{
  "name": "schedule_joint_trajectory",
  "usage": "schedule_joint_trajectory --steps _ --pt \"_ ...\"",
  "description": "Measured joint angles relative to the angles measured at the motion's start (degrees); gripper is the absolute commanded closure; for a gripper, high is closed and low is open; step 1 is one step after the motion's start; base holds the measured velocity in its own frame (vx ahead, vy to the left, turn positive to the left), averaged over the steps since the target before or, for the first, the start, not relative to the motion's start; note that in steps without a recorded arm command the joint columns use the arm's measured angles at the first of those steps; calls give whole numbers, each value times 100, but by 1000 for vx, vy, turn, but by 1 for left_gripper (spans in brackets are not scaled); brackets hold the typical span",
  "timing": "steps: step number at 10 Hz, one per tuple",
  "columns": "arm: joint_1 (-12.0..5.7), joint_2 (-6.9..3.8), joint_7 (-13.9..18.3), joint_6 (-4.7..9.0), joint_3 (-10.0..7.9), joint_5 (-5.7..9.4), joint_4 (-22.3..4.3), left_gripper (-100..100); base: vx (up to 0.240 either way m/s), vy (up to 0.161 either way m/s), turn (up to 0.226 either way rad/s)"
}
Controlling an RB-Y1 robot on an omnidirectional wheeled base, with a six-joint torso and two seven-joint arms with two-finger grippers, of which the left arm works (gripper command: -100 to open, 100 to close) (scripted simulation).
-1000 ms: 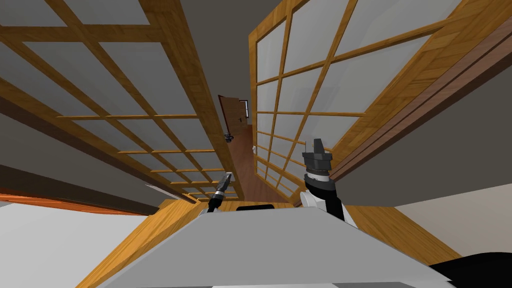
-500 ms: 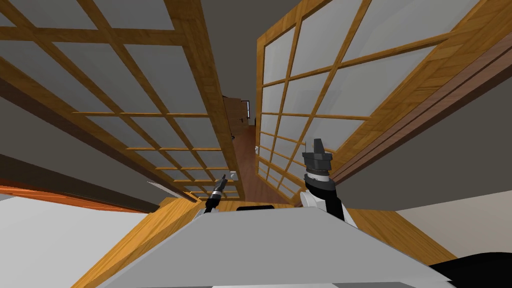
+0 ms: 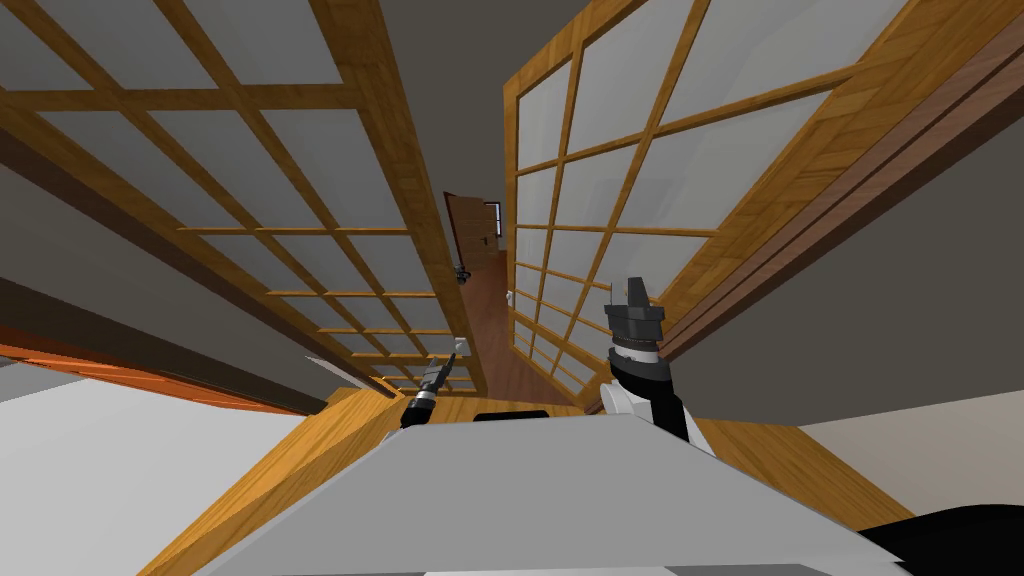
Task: Push the door open
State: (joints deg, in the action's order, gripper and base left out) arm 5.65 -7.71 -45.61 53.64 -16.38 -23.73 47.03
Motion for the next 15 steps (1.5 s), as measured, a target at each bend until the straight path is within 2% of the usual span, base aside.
schedule_joint_trajectory --steps 2,4,7,9,10,12,13,15 --pt "151 -1 -241 52 -32 -110 108 -100 -32 -62 34" --pt "264 -44 -584 189 -112 -271 95 -100 -48 -70 30" --pt "413 -93 -971 331 -185 -430 116 -100 -41 -67 32" --pt "548 -107 -1209 390 -227 -558 209 -100 -40 -48 19" --pt "554 -109 -1230 395 -229 -564 211 -100 43 41 -49" --pt "450 45 -1378 220 -231 -579 277 -100 107 92 -68" --pt "300 144 -1517 136 -252 -577 189 -100 135 106 -62" --pt "137 317 -1713 -56 -267 -585 195 -100 116 75 -41"
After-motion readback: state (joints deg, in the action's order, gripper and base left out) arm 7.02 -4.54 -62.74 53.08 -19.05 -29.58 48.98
